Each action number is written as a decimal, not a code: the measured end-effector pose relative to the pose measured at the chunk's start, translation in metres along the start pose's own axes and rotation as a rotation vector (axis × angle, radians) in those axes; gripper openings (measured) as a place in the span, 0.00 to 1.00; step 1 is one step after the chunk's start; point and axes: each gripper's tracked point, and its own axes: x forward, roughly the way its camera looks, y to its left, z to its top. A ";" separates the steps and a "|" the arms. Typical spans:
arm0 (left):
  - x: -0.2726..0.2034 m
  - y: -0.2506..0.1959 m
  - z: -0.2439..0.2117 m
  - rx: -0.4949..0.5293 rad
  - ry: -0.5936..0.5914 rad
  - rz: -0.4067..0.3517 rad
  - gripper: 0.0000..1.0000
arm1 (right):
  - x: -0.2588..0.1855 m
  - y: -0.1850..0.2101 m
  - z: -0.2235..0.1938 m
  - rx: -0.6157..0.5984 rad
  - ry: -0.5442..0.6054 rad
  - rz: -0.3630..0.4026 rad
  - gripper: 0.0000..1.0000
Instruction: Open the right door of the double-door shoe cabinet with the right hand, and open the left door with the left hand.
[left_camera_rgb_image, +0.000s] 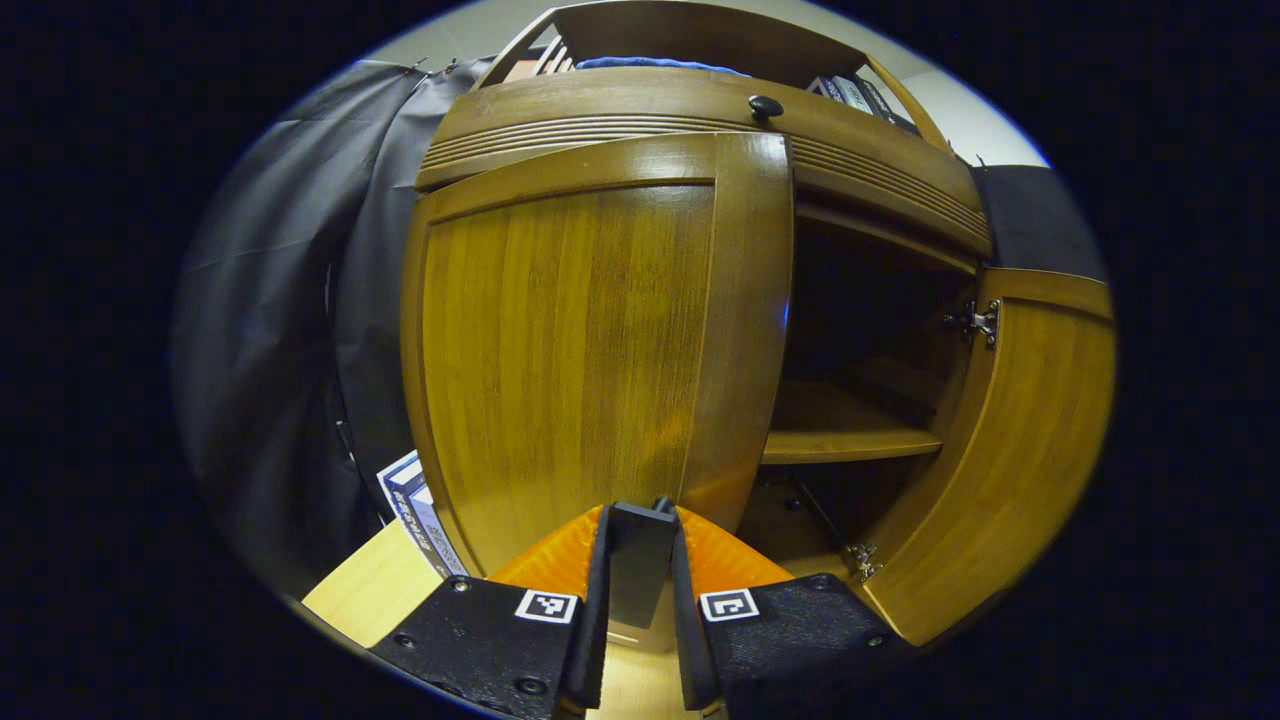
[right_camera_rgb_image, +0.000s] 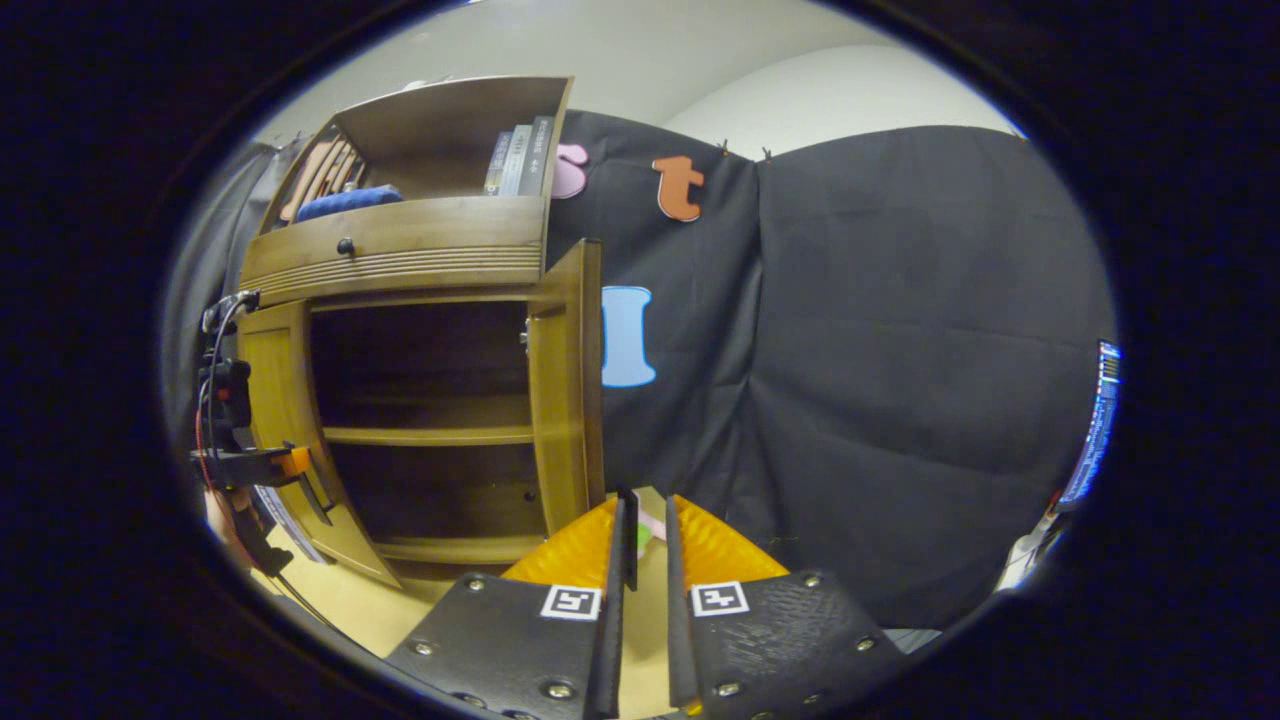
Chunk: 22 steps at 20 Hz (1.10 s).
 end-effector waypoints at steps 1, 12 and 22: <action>-0.004 0.002 -0.001 -0.004 0.002 0.005 0.31 | 0.000 0.002 -0.001 0.001 0.003 0.010 0.19; -0.046 0.027 -0.008 -0.106 0.012 0.031 0.30 | 0.007 0.042 -0.011 -0.012 0.028 0.142 0.19; -0.080 0.050 -0.018 -0.266 0.023 0.040 0.25 | 0.014 0.087 -0.021 -0.021 0.055 0.270 0.19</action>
